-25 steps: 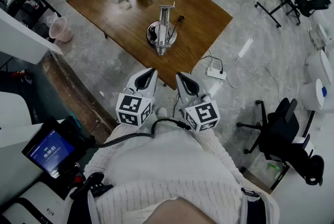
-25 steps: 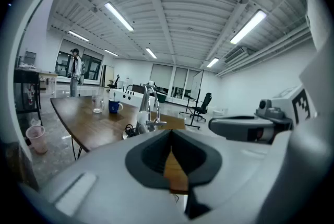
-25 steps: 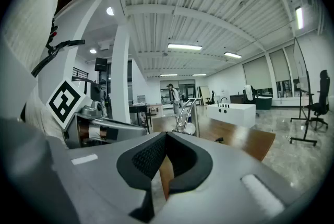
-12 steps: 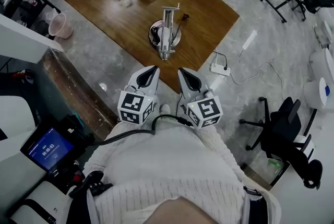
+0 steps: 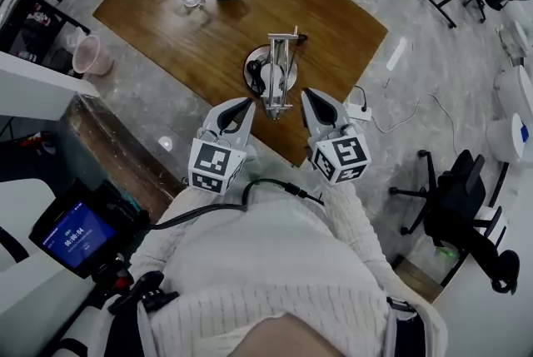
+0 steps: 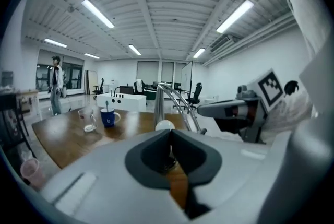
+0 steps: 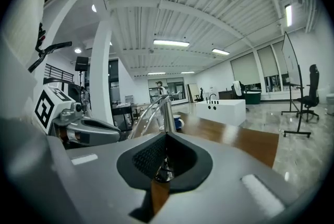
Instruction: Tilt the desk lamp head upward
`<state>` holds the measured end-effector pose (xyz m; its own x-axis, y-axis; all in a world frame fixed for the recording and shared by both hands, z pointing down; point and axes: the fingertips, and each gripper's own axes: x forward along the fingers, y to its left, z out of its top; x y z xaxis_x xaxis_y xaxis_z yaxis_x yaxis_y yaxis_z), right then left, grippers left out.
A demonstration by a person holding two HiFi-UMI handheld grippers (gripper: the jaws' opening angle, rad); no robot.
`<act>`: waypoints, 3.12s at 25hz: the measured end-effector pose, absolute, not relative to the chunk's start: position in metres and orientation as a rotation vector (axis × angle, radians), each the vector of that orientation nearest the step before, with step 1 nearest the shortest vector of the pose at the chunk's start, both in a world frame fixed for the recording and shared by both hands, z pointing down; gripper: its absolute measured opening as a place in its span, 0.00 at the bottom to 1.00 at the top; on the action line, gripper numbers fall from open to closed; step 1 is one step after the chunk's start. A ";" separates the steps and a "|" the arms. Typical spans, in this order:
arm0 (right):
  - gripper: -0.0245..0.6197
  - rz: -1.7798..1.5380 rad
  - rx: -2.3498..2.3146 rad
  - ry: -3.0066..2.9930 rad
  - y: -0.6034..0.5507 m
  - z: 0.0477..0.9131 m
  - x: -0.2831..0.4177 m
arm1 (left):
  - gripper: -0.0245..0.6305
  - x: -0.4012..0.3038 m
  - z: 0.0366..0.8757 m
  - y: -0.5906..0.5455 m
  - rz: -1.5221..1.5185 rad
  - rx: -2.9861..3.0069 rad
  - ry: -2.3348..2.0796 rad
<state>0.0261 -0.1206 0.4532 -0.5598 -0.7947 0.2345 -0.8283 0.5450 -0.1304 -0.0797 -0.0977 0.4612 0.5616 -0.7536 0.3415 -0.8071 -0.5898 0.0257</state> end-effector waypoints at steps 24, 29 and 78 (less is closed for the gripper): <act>0.39 0.486 0.451 -2.872 -0.226 0.492 -0.052 | 0.45 -0.049 0.454 -0.134 1.634 3.564 -0.805; 0.37 0.636 0.403 -2.919 -0.224 0.490 -0.055 | 0.51 -0.035 0.443 -0.141 1.938 3.816 -0.827; 0.37 0.712 0.509 -2.937 -0.215 0.488 -0.057 | 0.41 0.006 0.346 -0.137 0.572 3.211 0.078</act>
<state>-0.0566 -0.2152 0.4881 -0.9421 -0.2997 0.1506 -0.3354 0.8371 -0.4321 0.0065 -0.1365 0.3457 0.9376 0.0254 0.3468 0.0678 -0.9915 -0.1108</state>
